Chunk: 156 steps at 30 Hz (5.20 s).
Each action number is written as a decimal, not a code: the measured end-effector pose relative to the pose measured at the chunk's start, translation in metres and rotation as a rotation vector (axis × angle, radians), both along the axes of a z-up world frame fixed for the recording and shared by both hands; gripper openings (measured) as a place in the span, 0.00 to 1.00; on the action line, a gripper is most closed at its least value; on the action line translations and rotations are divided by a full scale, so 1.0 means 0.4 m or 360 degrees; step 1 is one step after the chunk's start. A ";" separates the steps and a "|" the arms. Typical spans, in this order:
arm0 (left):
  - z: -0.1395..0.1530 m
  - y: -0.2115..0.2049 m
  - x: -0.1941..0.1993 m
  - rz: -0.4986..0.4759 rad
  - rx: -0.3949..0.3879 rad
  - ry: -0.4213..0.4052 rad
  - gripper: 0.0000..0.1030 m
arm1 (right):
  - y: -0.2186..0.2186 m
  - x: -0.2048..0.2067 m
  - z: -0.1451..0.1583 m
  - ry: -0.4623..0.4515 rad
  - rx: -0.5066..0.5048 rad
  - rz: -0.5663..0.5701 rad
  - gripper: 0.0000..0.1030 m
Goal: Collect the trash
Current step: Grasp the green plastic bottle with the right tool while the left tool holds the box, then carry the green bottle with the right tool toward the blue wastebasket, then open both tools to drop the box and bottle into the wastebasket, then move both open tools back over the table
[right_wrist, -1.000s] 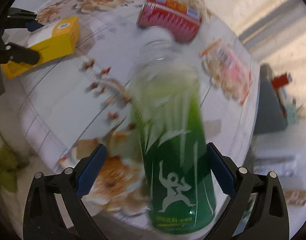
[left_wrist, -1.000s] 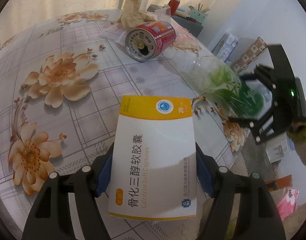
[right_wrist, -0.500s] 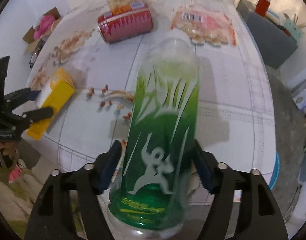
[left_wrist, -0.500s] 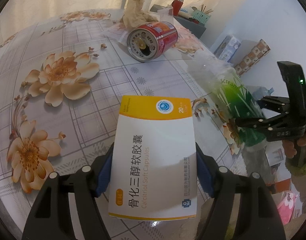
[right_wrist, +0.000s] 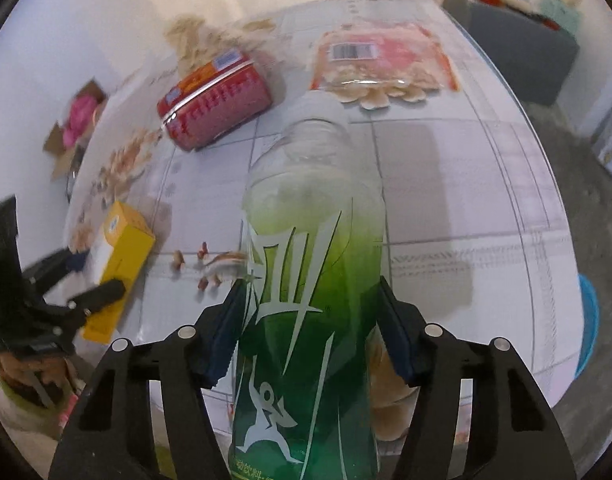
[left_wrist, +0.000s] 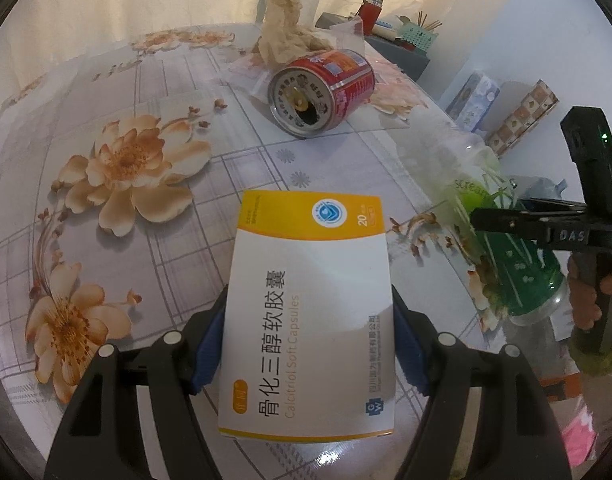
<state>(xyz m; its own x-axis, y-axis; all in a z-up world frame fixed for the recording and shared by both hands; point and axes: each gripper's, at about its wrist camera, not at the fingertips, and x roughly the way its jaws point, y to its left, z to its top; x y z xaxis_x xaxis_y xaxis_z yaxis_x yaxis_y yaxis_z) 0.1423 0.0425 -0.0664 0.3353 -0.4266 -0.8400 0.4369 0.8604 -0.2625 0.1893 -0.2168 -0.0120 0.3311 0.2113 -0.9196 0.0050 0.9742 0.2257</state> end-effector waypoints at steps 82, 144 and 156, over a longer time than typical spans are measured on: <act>0.271 -0.422 -0.077 -0.0517 -0.0105 -0.0367 0.68 | -0.296 -0.406 0.080 -0.0555 0.0702 -0.0801 0.57; -0.317 -1.658 -0.031 -0.0866 0.0340 0.0538 0.87 | -1.024 -0.644 -0.367 -0.0050 0.0302 -0.1773 0.73; -0.030 -1.444 -0.059 -0.0961 0.0110 0.0406 0.87 | -0.916 -0.742 -0.192 -0.0260 0.0239 -0.1803 0.73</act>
